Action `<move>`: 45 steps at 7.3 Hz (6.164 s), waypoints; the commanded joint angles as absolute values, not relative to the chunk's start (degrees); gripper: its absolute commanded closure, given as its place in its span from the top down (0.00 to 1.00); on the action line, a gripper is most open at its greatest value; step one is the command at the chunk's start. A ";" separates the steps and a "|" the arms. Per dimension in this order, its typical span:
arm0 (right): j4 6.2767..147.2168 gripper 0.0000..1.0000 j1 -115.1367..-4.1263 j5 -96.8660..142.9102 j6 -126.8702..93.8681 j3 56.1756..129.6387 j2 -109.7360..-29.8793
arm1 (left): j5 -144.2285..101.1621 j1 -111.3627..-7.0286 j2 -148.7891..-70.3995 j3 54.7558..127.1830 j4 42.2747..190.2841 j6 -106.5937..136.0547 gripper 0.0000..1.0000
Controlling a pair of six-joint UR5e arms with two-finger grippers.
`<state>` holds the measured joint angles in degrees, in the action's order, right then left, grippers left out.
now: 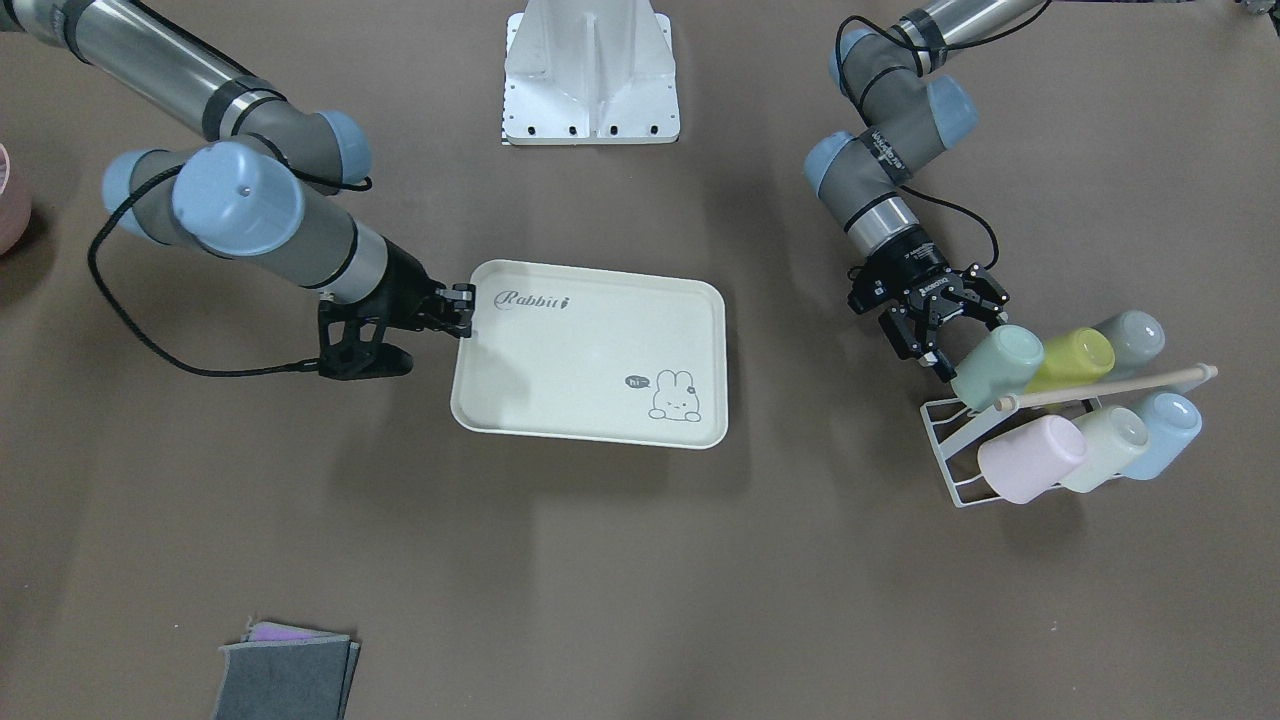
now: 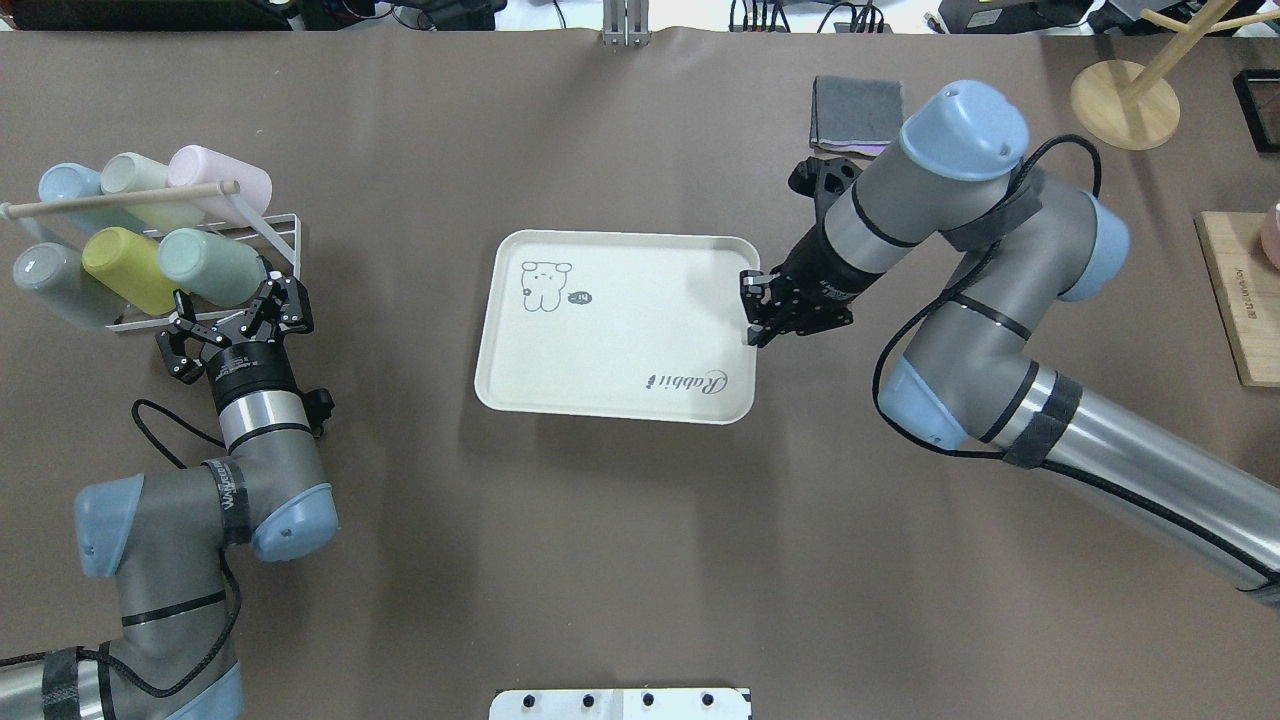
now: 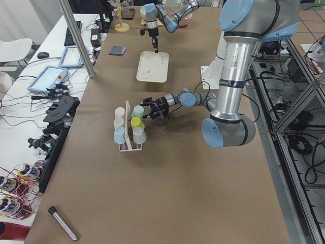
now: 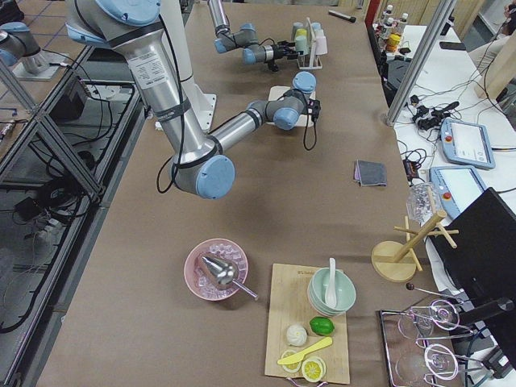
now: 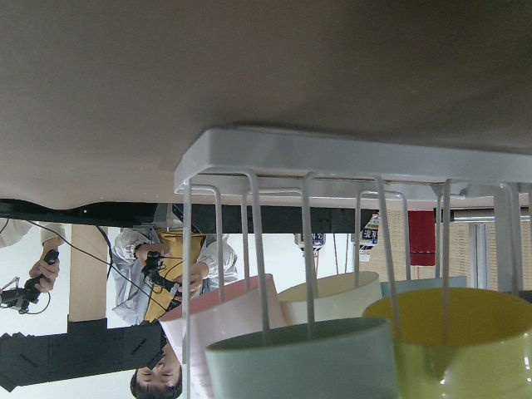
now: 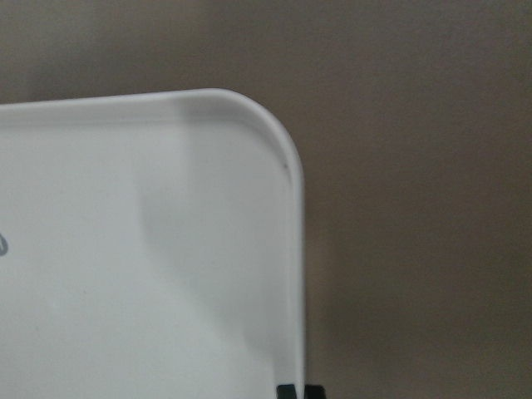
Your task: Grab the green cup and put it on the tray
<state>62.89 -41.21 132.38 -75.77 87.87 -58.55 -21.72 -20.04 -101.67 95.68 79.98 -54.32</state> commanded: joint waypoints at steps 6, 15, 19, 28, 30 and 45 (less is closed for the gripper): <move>58.09 0.00 -34.10 129.11 -77.64 84.12 -56.16 | -21.88 -20.65 -101.25 95.45 80.42 -54.32 0.98; 58.97 1.00 -41.29 130.07 -68.82 83.50 -56.95 | -22.06 -21.27 -101.51 94.57 79.98 -54.75 0.57; 76.59 1.00 -51.74 132.80 -38.83 89.34 -63.58 | -22.06 -22.40 -101.08 99.11 80.51 -58.96 0.34; 91.02 1.00 -76.43 135.09 -4.69 103.71 -91.23 | -24.59 -25.58 -94.40 116.99 109.18 -77.45 0.23; 92.89 1.00 -80.84 134.83 0.52 103.62 -95.08 | -36.86 -27.15 -95.01 115.05 126.68 -77.53 0.22; 96.77 1.00 -83.58 131.92 0.44 102.48 -94.66 | -86.04 -20.13 -116.79 70.42 200.22 26.69 0.08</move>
